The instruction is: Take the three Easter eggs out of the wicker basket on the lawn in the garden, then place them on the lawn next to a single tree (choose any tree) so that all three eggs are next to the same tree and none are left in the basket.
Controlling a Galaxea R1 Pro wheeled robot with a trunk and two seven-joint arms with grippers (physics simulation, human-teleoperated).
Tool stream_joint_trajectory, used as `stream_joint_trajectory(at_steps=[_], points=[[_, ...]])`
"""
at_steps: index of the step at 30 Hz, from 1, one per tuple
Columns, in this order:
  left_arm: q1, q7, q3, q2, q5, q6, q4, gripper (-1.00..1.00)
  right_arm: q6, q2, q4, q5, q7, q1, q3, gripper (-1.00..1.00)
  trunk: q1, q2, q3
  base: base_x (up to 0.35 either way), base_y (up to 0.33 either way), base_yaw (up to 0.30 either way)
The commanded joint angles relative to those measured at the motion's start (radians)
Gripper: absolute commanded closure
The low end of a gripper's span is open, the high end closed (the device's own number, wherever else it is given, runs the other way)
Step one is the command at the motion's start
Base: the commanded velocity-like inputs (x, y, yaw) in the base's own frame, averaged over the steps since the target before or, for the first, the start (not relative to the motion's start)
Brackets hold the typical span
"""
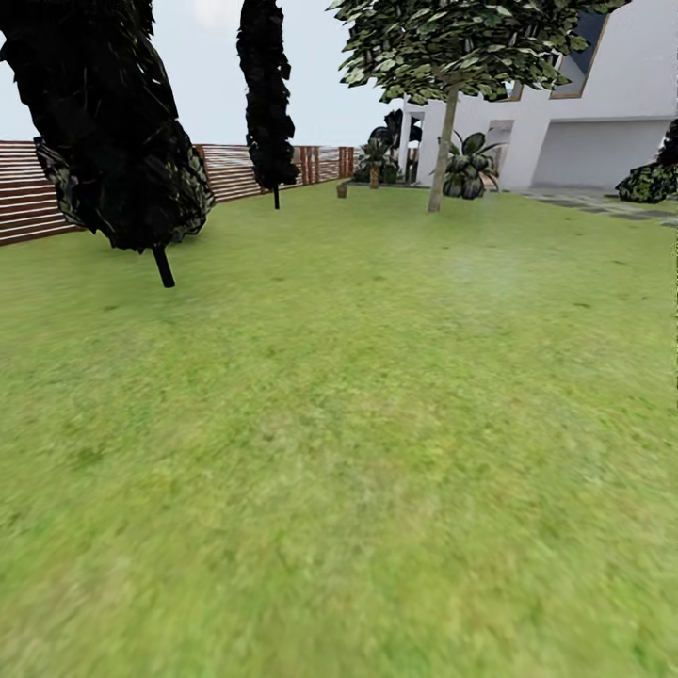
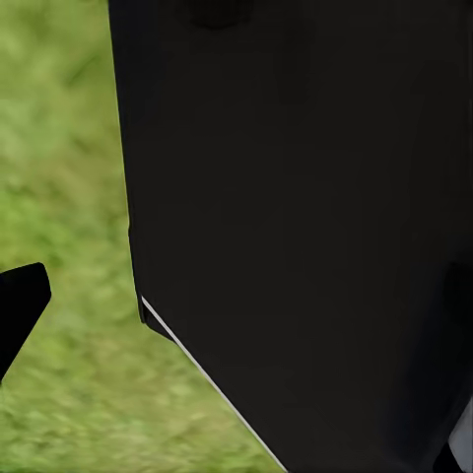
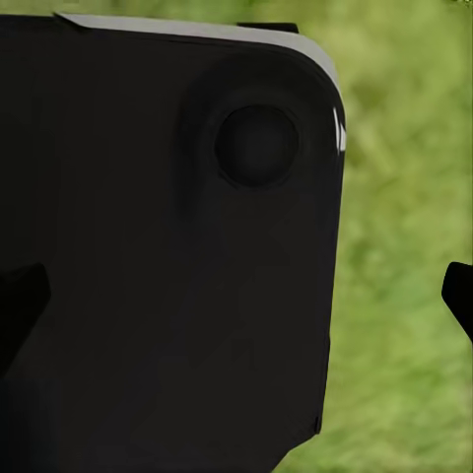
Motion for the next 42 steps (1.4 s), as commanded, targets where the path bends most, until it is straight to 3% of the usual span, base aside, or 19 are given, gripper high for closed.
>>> stream_joint_trajectory(at_steps=[1,16,21,26,42], points=[[0.001,-0.001,0.001,0.0,0.002,-0.001,-0.002,-1.0,-0.003,0.0,0.001,0.001,-0.001,0.0,0.0,-1.0,0.0,0.0,0.001,0.0,0.0,-0.032],[0.001,-0.001,0.001,0.0,0.002,-0.001,-0.002,-1.0,-0.001,-0.002,0.002,-0.001,-0.001,0.0,0.002,-1.0,0.0,0.0,0.005,0.0,0.0,-0.004],[0.001,-0.001,0.001,0.0,0.002,-0.001,-0.002,-1.0,0.0,-0.002,0.007,0.035,-0.001,0.0,0.015,-1.0,0.0,0.0,0.005,0.0,0.0,0.0],[0.001,-0.001,0.001,0.0,0.002,-0.001,-0.002,-1.0,-0.002,-0.002,0.007,0.043,-0.001,0.0,0.017,-1.0,0.0,0.0,0.005,0.0,0.0,0.0],[0.001,-0.001,0.001,0.0,0.002,-0.001,-0.002,-1.0,-0.003,-0.001,0.007,0.044,-0.001,0.0,0.017,-1.0,0.0,0.0,0.027,0.0,0.0,0.0]])
